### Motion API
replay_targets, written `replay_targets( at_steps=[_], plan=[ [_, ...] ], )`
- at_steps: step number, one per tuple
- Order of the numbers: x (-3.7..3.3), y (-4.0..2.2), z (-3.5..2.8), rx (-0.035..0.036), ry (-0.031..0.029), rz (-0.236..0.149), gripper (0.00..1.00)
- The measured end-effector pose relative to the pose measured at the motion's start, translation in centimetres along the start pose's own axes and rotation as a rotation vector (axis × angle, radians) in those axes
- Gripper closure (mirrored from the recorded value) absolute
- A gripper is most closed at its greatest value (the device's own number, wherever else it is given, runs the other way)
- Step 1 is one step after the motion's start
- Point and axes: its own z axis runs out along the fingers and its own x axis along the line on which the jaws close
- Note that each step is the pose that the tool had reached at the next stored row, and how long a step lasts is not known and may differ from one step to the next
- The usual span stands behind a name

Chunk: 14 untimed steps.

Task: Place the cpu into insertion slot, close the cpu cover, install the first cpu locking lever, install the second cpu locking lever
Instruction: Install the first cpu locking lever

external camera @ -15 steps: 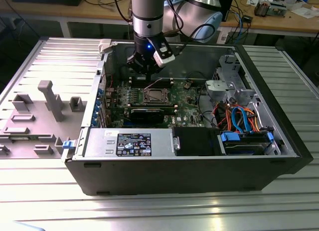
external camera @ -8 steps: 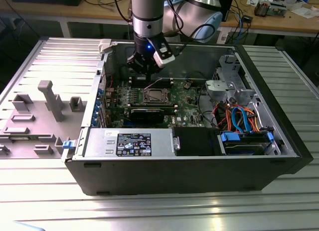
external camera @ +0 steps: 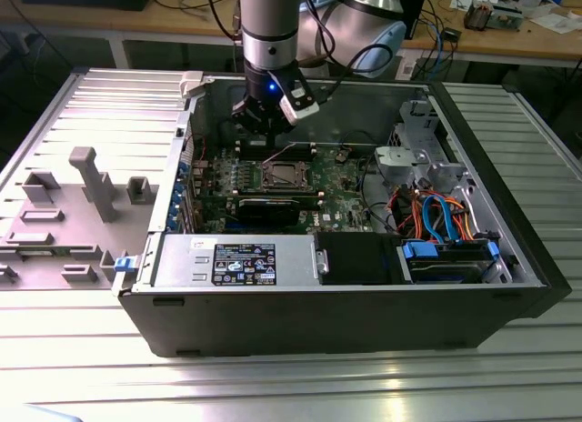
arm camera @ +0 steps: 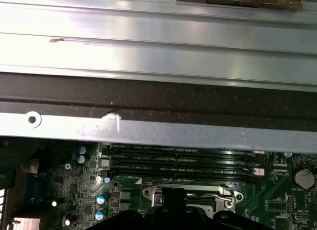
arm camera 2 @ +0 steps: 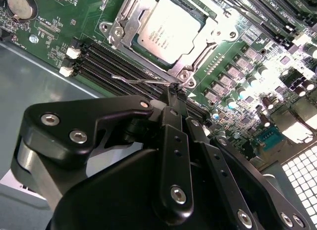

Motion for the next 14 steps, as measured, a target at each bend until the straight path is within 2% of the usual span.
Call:
replay_targets(
  at_steps=[3,9,14],
  plan=[
    [-0.04,0.0,0.05,0.0001,0.0001,0.0,0.89],
    [-0.68,-0.03,0.32,0.0,0.0,0.001,0.89],
    [-0.99,0.1,0.59,0.0006,-0.0014,0.017,0.89]
  ],
)
